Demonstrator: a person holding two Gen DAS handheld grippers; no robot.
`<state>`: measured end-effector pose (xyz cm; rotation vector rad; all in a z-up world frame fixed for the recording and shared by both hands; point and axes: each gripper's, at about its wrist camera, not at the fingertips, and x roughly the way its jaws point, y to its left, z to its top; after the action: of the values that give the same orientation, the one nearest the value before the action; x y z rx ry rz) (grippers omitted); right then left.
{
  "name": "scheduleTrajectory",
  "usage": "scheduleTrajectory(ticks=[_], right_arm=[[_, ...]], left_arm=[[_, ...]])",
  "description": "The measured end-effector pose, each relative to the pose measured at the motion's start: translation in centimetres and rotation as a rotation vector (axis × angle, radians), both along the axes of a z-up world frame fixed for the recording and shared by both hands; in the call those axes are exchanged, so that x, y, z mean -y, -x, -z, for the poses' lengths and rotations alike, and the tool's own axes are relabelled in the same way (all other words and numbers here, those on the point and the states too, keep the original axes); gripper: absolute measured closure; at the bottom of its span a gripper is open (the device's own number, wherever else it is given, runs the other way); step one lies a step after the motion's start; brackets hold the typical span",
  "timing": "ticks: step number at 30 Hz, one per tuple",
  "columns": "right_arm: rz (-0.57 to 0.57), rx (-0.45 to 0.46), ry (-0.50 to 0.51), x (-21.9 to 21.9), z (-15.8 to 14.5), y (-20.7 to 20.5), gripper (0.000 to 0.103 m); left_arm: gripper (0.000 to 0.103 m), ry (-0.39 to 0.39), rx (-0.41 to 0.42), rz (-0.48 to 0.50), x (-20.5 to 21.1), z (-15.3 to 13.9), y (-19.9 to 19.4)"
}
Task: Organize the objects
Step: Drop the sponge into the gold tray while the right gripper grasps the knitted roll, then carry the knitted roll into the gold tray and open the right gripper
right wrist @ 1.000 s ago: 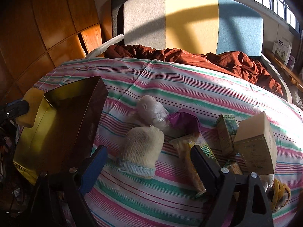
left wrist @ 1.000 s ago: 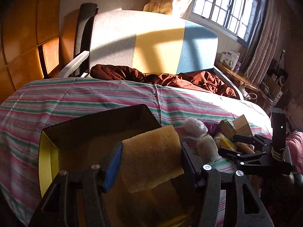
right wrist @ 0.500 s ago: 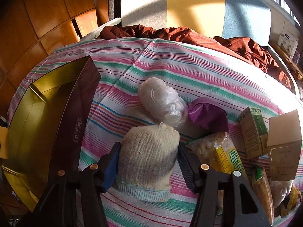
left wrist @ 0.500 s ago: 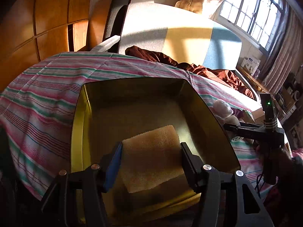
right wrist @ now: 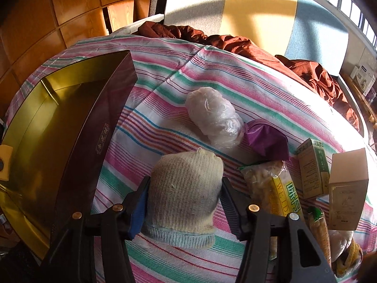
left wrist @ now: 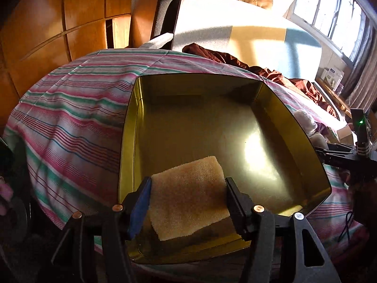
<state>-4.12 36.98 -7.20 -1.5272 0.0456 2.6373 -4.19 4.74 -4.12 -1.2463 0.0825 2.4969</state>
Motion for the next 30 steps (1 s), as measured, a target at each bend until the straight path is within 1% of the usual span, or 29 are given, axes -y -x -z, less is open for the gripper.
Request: scheduleTrajectory(ticks=[2, 4, 6, 9, 13, 17, 24, 27, 30], right_arm=[[-0.002, -0.001, -0.006, 0.1, 0.0, 0.0, 0.046], [-0.005, -0.002, -0.014, 0.2, 0.1, 0.0, 0.046], [-0.006, -0.002, -0.018, 0.2, 0.1, 0.0, 0.046], [-0.007, -0.002, -0.020, 0.2, 0.0, 0.0, 0.046], [-0.008, -0.003, -0.031, 0.3, 0.0, -0.1, 0.046], [-0.006, -0.004, -0.035, 0.3, 0.0, -0.2, 0.046], [0.016, -0.007, -0.041, 0.3, -0.3, -0.4, 0.047], [0.034, -0.034, -0.060, 0.4, -1.2, -1.1, 0.047], [0.081, -0.092, -0.051, 0.3, -3.4, -2.2, 0.047]], left_arm=[[0.040, 0.027, -0.007, 0.001, -0.1, 0.2, -0.1], [0.035, 0.047, -0.019, -0.005, 0.0, 0.3, -0.2], [0.032, 0.051, -0.030, -0.001, 0.0, 0.2, -0.3], [0.018, 0.058, -0.069, -0.007, 0.2, -0.4, -0.8], [0.017, 0.061, -0.106, -0.025, 0.6, -1.2, -1.0], [0.017, 0.043, -0.139, -0.047, 0.8, -2.6, -1.2], [0.011, 0.030, -0.187, -0.044, 0.4, -4.3, -2.0], [0.010, 0.020, -0.192, -0.039, 0.4, -4.6, -2.2], [0.010, 0.012, -0.193, -0.042, 0.7, -4.7, -2.2]])
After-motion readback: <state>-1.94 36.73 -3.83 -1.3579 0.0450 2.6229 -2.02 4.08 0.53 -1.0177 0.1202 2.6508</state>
